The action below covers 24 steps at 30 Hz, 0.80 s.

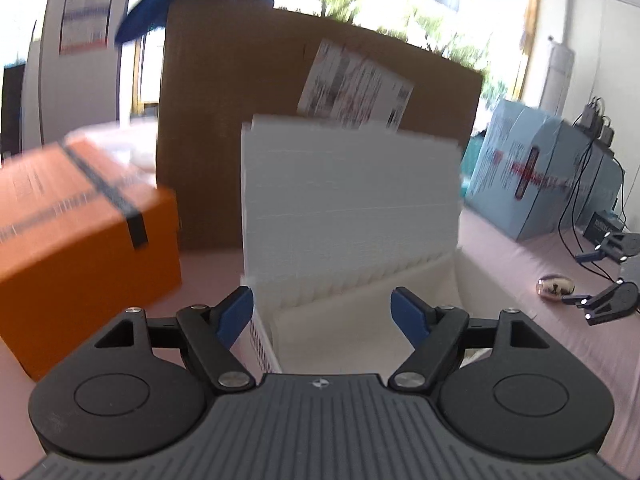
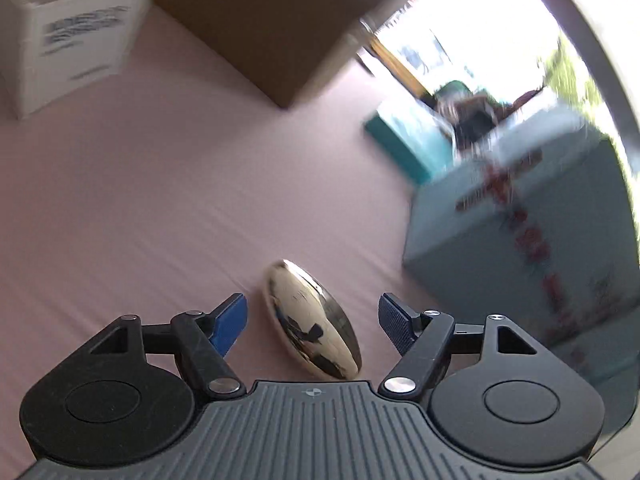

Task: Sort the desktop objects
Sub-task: 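Lower the right gripper over the chrome egg-shaped object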

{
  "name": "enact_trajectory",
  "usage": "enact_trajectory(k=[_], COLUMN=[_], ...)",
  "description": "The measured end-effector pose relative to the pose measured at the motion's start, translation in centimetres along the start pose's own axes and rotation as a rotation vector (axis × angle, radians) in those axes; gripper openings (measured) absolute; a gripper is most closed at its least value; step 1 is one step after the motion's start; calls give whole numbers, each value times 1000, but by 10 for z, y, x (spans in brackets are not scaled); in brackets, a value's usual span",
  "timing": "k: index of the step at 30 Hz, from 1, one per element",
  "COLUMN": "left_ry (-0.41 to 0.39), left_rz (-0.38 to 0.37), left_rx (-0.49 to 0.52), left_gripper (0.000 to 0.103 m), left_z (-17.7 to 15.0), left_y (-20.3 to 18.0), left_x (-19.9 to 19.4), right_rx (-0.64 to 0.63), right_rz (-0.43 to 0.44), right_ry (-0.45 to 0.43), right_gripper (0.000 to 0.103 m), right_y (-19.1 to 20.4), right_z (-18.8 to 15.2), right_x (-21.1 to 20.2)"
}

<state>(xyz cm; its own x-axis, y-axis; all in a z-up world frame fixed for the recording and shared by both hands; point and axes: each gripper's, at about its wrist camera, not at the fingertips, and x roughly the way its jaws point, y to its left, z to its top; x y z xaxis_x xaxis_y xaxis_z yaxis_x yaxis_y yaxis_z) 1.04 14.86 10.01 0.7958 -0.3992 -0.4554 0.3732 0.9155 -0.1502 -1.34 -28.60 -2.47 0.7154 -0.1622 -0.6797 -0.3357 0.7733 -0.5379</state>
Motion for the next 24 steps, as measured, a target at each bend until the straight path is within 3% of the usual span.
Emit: enact_trajectory(k=[5,9,13,17,21,24], left_ry=[-50,-20,28,26,66,108], left_rz=[-86,-159,-230,-210,-165,-138], left_rx=[15,20,21,74,125,142], left_gripper=[73,73,73,73,73,73], left_z=[2,-3,-12,-25,-38,-49], left_y=[-19,-36,-53,-73,-93,-102], left_x=[-26,-34,-34,-32,-24,-14], right_rx=[233,256,290,362,304,282], right_rz=[175,143,182,315,430,581], right_ry=[28,-13,-52,-115,-179,-230], right_gripper=[68,58,57,56,56,56], right_y=[-32,-30,-31,-27,11,42], right_z=[-8,-14,-17,-16,-8,2], right_x=[27,29,23,16,-7,-23])
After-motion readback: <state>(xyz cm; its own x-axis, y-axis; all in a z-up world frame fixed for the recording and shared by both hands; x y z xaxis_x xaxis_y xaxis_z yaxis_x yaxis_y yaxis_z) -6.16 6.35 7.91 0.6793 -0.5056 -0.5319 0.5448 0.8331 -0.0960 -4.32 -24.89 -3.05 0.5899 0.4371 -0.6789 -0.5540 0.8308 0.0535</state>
